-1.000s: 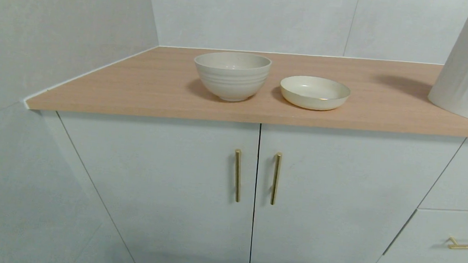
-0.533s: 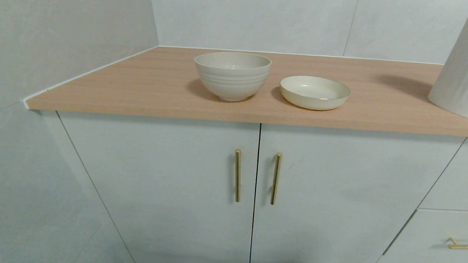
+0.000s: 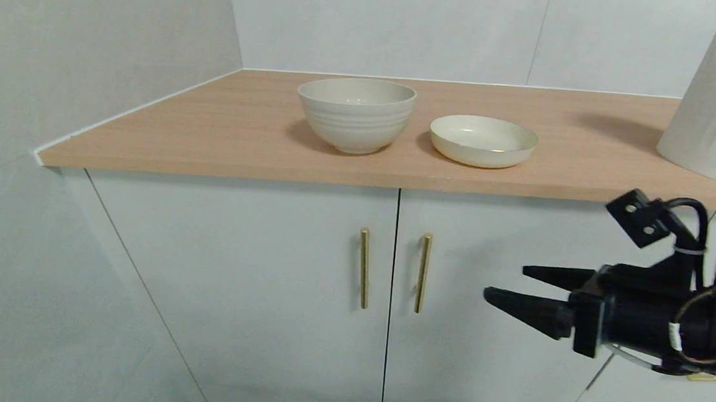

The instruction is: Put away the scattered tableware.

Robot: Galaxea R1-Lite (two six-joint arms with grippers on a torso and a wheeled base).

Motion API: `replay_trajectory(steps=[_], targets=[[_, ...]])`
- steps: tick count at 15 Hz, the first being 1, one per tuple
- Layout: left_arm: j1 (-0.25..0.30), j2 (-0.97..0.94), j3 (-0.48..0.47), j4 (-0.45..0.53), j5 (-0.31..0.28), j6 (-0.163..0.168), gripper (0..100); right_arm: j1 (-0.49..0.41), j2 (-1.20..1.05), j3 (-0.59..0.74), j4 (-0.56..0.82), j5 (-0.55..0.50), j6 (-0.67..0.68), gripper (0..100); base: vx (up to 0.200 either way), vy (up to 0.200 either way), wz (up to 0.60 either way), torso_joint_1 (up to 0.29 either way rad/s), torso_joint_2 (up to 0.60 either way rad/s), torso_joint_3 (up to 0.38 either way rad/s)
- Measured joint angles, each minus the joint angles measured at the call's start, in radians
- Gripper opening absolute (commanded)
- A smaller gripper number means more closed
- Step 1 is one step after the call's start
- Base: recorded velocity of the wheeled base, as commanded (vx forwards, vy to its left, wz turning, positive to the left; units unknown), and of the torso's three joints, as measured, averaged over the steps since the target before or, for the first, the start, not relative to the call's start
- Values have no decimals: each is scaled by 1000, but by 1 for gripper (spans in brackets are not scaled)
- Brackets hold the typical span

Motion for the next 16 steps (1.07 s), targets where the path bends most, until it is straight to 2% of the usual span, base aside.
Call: replay_trajectory(steps=[2, 5, 10, 14, 16], targets=[[0, 0, 0, 0, 0, 0, 100, 57, 92, -93, 2, 1, 48, 100, 0, 0, 0, 0, 0, 0], [0, 0, 0, 0, 0, 0, 100, 82, 196, -165, -3, -1, 56, 100, 0, 0, 0, 0, 0, 0], [0, 0, 0, 0, 0, 0, 100, 89, 290, -190, -25, -3, 59, 100, 0, 0, 0, 0, 0, 0], [0, 0, 0, 0, 0, 0, 100, 98, 342, -191, -103, -8, 74, 100, 0, 0, 0, 0, 0, 0], [0, 0, 0, 0, 0, 0, 100, 119, 367, -188, -153, -44, 109, 100, 0, 0, 0, 0, 0, 0]])
